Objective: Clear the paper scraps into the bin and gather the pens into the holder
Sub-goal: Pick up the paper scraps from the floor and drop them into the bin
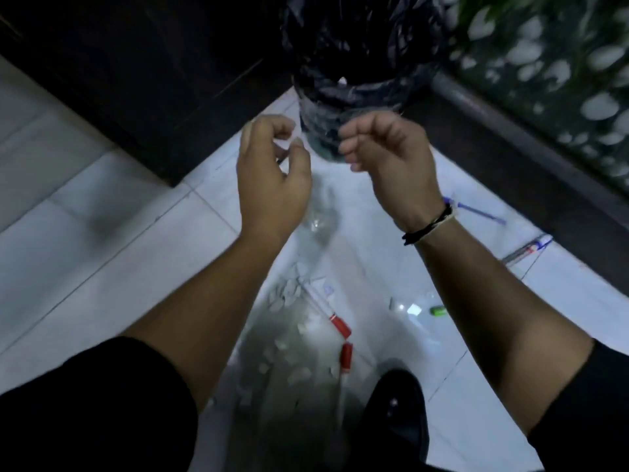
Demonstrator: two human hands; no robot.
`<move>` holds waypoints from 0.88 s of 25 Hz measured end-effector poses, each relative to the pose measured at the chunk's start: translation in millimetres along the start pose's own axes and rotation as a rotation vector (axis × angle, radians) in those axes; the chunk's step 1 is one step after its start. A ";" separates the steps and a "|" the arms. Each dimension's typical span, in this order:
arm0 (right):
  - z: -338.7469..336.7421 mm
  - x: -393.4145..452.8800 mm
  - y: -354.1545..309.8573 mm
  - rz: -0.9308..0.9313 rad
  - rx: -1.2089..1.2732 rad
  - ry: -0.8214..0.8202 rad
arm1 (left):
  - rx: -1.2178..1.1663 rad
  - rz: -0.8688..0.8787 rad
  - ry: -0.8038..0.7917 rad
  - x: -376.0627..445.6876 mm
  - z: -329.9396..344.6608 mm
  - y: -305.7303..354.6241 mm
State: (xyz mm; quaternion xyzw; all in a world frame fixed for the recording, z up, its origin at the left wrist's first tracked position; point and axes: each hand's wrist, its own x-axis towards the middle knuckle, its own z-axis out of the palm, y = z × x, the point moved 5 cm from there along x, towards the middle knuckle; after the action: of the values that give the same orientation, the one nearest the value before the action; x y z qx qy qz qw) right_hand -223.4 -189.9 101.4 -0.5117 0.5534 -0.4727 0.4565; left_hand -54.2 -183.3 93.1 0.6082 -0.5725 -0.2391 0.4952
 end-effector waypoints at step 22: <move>39.2 -115.5 123.8 -0.209 -0.985 -0.469 | 0.320 -0.381 -0.228 -137.6 -35.5 -132.2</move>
State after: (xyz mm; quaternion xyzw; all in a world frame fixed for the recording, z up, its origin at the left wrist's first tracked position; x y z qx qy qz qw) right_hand -194.4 -73.2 -24.2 -0.8085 0.5388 -0.0741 0.2249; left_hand 5.3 -62.4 -46.6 0.7447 -0.5302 -0.3014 0.2710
